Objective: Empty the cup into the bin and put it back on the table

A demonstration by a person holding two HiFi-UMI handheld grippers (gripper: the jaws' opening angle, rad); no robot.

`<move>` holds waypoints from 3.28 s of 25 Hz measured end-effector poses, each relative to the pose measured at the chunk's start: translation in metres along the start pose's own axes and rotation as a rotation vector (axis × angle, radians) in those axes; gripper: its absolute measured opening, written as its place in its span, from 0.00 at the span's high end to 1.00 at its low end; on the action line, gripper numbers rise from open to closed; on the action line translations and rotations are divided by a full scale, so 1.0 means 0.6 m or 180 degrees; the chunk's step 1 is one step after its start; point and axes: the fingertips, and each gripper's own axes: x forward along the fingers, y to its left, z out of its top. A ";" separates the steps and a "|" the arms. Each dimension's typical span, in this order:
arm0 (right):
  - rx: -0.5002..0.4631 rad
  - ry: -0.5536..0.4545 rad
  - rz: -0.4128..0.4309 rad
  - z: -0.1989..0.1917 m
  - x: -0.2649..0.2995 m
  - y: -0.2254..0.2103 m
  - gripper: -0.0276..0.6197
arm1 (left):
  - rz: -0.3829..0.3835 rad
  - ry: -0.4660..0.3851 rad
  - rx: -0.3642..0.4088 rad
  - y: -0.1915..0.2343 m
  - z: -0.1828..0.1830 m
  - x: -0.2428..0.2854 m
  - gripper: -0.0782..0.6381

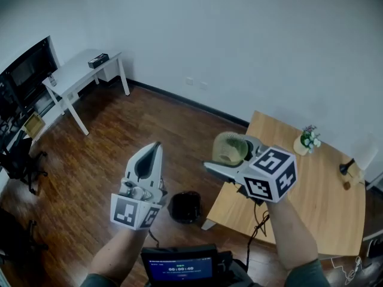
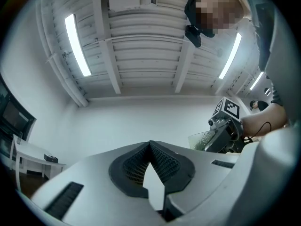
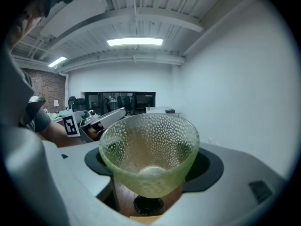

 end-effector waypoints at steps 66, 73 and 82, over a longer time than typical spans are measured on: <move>0.1097 -0.0083 -0.1998 -0.458 -0.813 -0.103 0.34 | -0.2015 0.1402 -0.1047 -0.933 -0.209 0.164 0.89; 0.1271 -0.0046 -0.2260 -0.490 -0.831 -0.149 0.34 | -0.2184 0.1483 -0.1084 -0.950 -0.250 0.198 0.89; 0.1500 0.0027 -0.2571 -0.526 -0.844 -0.201 0.34 | -0.2352 0.1589 -0.1252 -0.959 -0.307 0.240 0.89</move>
